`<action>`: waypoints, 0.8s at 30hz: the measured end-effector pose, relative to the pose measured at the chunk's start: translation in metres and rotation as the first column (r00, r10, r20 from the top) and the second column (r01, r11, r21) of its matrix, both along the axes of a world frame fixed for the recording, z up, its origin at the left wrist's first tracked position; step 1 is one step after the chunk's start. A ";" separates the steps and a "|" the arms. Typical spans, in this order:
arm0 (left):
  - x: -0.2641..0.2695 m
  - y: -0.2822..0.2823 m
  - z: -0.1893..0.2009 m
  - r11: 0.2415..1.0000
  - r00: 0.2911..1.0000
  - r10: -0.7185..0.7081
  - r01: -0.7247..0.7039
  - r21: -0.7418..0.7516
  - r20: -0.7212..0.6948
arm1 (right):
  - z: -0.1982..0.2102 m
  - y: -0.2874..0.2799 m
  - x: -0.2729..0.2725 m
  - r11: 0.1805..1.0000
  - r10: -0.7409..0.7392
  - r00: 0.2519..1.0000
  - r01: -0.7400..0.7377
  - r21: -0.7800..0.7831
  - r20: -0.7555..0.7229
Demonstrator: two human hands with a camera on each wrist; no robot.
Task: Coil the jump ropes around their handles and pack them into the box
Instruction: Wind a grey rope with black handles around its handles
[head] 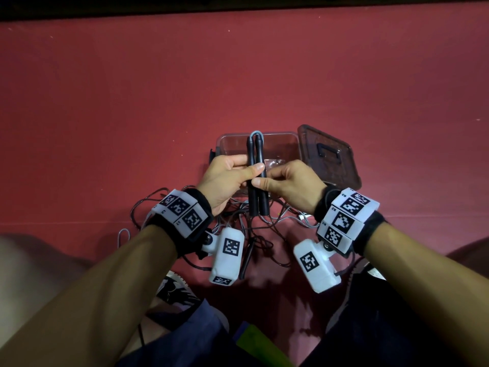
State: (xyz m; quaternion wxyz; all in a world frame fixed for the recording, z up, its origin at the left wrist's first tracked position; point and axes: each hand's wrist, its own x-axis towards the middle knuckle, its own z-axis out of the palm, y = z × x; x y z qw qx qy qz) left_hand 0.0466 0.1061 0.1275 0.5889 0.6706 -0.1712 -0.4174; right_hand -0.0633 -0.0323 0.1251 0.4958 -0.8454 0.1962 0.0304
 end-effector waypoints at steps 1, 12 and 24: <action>0.000 0.000 0.000 1.000 1.000 -0.006 0.006 0.003 0.019 | -0.001 0.000 0.000 1.000 0.013 1.000 -0.013 -0.012 -0.002; 0.017 0.009 -0.008 0.988 0.967 0.022 -0.060 0.144 0.254 | 0.000 -0.011 0.002 0.995 0.047 0.975 -0.064 -0.075 -0.215; 0.024 0.006 -0.006 0.926 0.827 -0.205 -0.009 0.378 0.523 | 0.023 -0.008 0.005 0.995 0.054 0.998 -0.050 0.082 -0.043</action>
